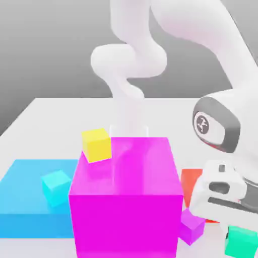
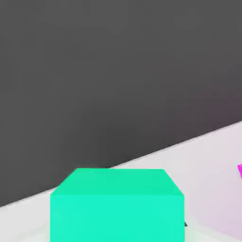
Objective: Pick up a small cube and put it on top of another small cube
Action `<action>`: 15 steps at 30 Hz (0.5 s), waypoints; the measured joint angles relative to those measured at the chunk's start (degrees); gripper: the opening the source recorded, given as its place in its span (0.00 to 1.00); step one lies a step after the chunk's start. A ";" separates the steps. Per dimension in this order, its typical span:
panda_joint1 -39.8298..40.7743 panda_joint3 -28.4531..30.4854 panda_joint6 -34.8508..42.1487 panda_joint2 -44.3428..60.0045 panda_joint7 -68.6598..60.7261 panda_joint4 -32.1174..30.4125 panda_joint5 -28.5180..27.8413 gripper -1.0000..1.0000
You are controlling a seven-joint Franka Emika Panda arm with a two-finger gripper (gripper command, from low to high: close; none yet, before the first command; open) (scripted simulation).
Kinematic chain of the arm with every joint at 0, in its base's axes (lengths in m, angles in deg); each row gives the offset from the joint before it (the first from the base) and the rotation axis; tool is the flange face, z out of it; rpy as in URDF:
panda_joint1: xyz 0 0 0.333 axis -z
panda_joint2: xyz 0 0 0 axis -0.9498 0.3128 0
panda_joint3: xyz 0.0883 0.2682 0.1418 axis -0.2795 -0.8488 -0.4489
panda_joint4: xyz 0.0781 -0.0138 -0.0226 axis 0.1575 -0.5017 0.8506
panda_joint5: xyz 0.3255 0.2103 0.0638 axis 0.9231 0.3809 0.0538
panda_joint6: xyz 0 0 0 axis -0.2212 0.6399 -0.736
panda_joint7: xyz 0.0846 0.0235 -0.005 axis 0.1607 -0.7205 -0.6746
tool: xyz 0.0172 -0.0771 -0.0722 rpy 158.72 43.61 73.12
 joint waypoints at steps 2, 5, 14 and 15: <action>1.64 -0.13 3.41 -2.38 -2.85 0.14 1.75 0.00; 4.43 -0.05 8.38 -6.80 -7.06 -0.36 5.36 0.00; 19.18 8.03 7.46 -22.05 -1.26 -14.51 11.49 0.00; 21.53 8.72 6.67 -23.81 0.26 -16.59 11.80 0.00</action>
